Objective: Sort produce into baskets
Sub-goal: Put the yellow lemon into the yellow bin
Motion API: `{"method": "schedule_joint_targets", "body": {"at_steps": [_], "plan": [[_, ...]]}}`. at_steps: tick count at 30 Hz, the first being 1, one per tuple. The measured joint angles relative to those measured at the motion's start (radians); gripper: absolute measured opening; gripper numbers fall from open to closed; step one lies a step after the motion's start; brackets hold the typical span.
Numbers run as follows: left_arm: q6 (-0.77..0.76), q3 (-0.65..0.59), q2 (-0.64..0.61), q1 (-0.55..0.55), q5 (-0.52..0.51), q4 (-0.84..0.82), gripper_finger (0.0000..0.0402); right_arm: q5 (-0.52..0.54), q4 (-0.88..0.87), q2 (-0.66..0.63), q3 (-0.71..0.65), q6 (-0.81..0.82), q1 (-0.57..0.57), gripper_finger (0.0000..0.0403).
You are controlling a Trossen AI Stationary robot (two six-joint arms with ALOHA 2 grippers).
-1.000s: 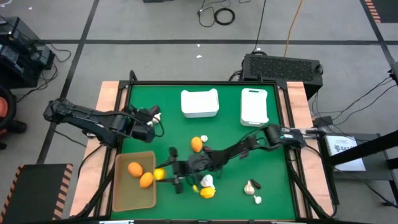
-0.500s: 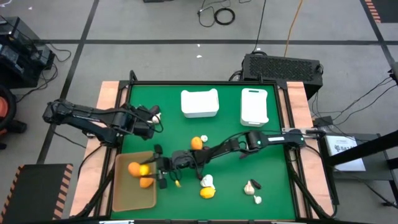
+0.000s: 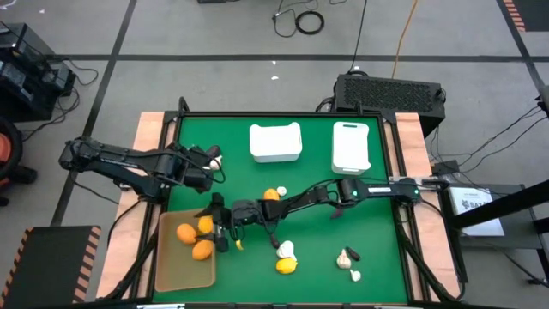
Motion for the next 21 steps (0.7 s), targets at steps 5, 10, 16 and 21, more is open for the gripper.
{"method": "schedule_joint_targets", "body": {"at_steps": [5, 10, 16, 21], "plan": [[0.000, 0.000, 0.000, 0.000, 0.027, 0.000, 0.0304, -0.041, -0.066, -0.025, -0.001, 0.004, -0.001, 0.0335], [0.000, 0.000, 0.000, 0.000, 0.029, 0.000, 0.0304, -0.097, -0.393, -0.143, 0.000, -0.045, -0.001, 0.0336], [0.001, 0.000, 0.000, 0.000, 0.044, 0.005, 0.0304, -0.099, -0.957, -0.295, 0.000, -0.084, 0.007, 0.0336], [0.013, 0.000, 0.000, 0.000, 0.049, 0.062, 0.0304, -0.096, -1.242, -0.367, 0.000, -0.067, 0.009, 0.0336]]}}
